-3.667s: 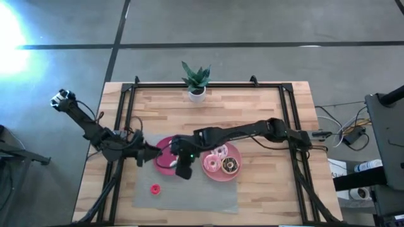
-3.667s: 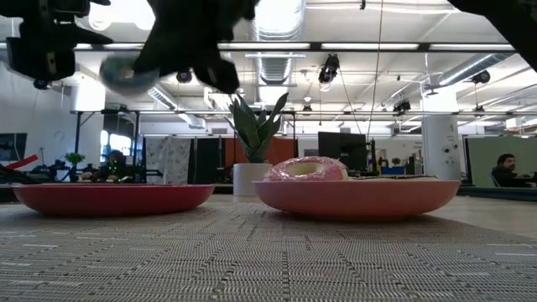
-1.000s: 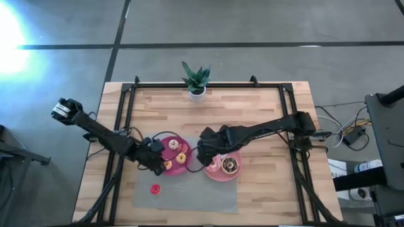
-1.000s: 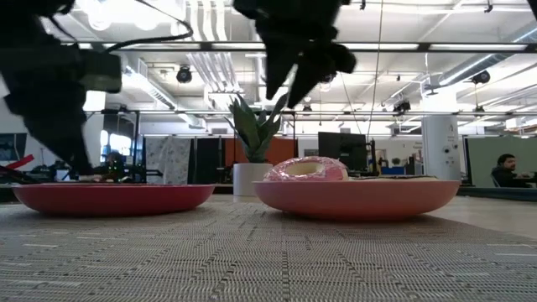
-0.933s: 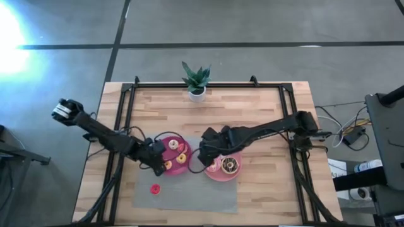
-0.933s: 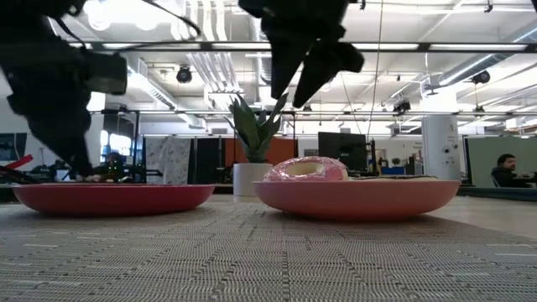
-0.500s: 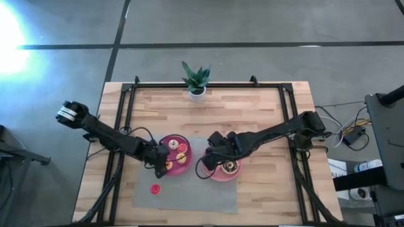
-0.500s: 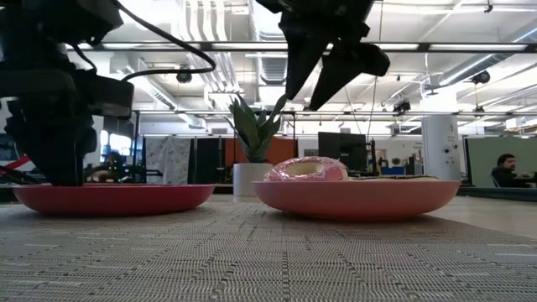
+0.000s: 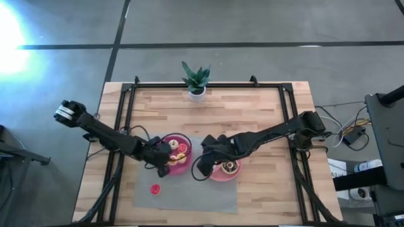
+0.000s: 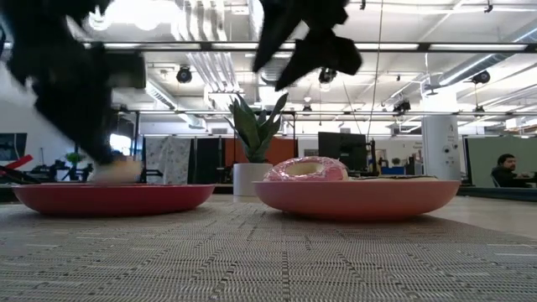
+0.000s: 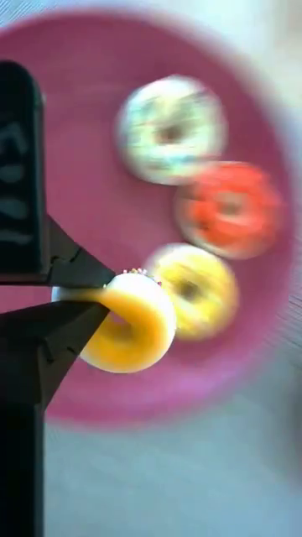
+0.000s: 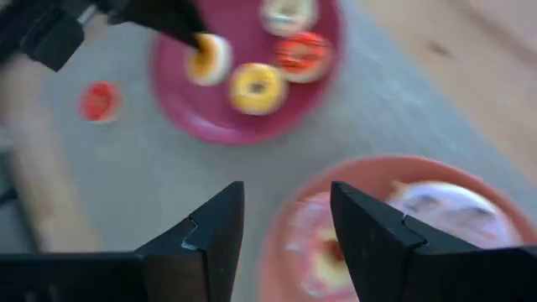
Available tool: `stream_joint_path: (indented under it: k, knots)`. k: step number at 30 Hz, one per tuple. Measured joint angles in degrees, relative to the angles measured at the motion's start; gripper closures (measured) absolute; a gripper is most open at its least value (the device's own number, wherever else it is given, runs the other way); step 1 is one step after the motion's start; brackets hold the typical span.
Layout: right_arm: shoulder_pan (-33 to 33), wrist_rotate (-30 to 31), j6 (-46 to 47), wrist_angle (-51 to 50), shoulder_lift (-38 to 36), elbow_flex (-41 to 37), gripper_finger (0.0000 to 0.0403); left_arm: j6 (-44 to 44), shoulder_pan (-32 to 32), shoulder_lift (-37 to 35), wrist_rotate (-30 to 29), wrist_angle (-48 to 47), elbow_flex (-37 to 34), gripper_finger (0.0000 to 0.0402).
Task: Pick & Place donuts
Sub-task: Put the small blue donut on the dark pink plate
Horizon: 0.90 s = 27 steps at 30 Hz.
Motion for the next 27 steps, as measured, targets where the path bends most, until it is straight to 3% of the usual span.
stream_joint_path:
  k: [5,9,12,20,27]
  knots:
    - [-1.99,-6.66,-2.46,10.94,0.07,-0.71,0.0251,10.65,-5.90,-5.69,-14.86,-3.46,7.00,0.0400]
    - [-4.02,-7.26,-1.33,15.45,0.08,-0.73,0.0256,16.89,-10.56,-6.50,-29.11,-12.14,14.19,0.0401]
    - [-5.04,-6.77,-3.85,17.96,-0.07,-0.72,0.0246,19.92,-12.16,-5.18,-35.75,-18.63,18.40,0.0401]
    - [-5.28,-6.02,-15.56,23.90,-0.42,-0.60,0.0180,22.85,-11.59,-2.98,-38.57,-20.02,20.70,0.0401]
    - [-5.50,-2.28,-17.66,24.12,-0.37,-0.60,0.0149,24.36,-10.29,-2.65,-37.29,-14.71,20.24,0.0401]
